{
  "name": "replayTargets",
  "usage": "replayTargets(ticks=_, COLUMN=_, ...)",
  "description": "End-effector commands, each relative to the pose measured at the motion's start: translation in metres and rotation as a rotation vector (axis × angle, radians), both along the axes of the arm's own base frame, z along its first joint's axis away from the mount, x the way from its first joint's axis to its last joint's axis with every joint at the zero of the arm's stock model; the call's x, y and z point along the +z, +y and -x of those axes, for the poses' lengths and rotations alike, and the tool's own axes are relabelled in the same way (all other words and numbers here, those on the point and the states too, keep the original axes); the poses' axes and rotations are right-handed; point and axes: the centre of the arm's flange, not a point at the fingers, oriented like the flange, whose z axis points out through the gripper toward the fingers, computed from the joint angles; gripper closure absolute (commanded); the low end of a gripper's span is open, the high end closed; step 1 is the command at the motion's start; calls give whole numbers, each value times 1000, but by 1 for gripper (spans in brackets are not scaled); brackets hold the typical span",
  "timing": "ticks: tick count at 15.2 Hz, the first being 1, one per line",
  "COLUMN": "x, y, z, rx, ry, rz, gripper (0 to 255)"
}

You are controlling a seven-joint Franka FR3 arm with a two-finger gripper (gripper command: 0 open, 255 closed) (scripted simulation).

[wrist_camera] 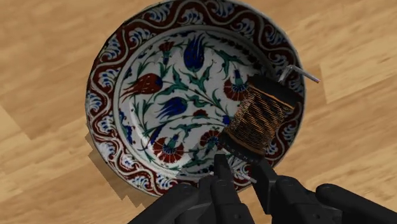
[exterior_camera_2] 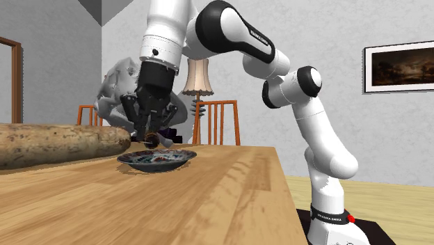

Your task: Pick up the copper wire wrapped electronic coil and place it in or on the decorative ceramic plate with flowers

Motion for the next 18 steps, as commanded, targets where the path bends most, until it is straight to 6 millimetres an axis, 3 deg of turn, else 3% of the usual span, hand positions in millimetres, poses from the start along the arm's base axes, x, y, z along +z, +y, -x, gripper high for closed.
replayTargets(ticks=1, x=-27, y=-11, z=-6, rx=-39, ry=89, rz=122, gripper=255)
replayTargets(ticks=3, x=-27, y=-11, z=-6, rx=-39, ry=89, rz=122, gripper=255)
replayTargets(ticks=4, x=-28, y=-14, z=-4, rx=-39, ry=89, rz=121, gripper=0)
replayTargets(ticks=9, x=-27, y=-11, z=-6, rx=-39, ry=89, rz=122, gripper=0)
replayTargets(ticks=13, x=23, y=-8, z=-1, rx=-39, ry=89, rz=122, gripper=0)
replayTargets(ticks=18, x=23, y=-8, z=-1, rx=-39, ry=89, rz=122, gripper=0)
